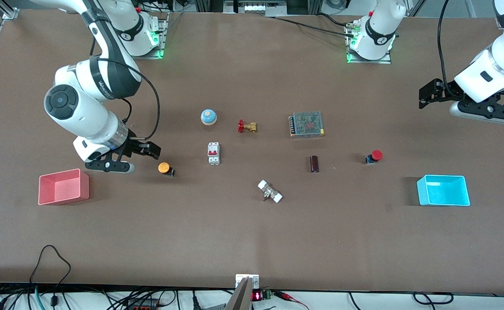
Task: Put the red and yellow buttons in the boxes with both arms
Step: 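Move the right gripper over the yellow button while the left gripper reaches the red button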
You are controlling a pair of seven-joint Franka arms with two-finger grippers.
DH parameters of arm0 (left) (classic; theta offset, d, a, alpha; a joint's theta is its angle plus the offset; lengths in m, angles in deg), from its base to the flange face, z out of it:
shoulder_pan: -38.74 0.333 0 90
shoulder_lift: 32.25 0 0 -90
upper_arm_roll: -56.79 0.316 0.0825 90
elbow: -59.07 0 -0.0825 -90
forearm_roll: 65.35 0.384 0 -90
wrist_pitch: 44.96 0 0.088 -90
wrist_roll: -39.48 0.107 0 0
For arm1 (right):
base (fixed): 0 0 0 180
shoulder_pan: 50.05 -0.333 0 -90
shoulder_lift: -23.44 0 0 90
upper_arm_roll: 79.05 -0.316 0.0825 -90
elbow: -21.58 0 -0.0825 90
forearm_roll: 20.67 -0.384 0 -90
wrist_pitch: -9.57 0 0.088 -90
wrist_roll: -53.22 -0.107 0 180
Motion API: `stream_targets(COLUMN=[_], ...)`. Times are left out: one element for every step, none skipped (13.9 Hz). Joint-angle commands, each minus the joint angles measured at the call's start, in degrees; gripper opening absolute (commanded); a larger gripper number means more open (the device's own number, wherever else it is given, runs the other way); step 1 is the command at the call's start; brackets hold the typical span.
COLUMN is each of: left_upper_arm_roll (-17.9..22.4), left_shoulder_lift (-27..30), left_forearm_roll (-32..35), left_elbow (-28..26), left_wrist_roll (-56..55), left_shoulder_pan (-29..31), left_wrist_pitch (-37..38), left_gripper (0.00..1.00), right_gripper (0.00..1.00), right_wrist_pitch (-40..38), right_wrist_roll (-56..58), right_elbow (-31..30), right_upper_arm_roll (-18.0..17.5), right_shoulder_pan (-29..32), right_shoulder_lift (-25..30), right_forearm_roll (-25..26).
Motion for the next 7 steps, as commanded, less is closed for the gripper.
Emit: stream_targets(left_upper_arm_roll=[-0.1,0.0,0.0,0.0,0.0,0.0,0.0], left_shoulder_lift=[-4.5,-5.8,-8.1,-10.3,-12.4,-14.6,-17.0], left_forearm_roll=[1.1,1.1,1.1,1.1,1.0,1.0,1.0], left_elbow=[1.5,1.5,1.5,1.5,1.5,1.3,1.3], left_wrist_roll=[-0.2,-0.1,-0.1,-0.3,-0.4,-0.4,-0.5], left_shoulder_pan=[-0.5,-0.5,-0.6,-0.6,-0.6,-0.5,-0.4], left_wrist_pitch=[1.5,1.5,1.4,0.7,-1.7,-4.8,-6.5], left_gripper=[1.0,1.0,1.0,1.0,1.0,1.0,1.0], right_gripper=[1.0,1.0,1.0,1.0,1.0,1.0,1.0], right_wrist_pitch=[5.2,6.3,7.3,8.2,9.8,11.4,13.0], right_wrist_roll=[-4.0,-6.0,-7.8,-8.7,-8.9,-9.0,-9.0], right_elbow=[-1.7,-1.8,-1.8,-2.3,-2.9,-3.7,-4.0], right_upper_arm_roll=[-0.1,-0.1,-0.1,-0.1,-0.1,-0.1,-0.1], right_shoulder_pan=[-1.5,-1.9,-2.2,-2.3,-2.4,-2.4,-2.4], right_shoulder_lift=[-2.3,-3.3,-4.2,-4.7,-5.2,-5.5,-6.3], right_forearm_roll=[3.2,4.8,6.9,8.0,8.5,8.5,8.5])
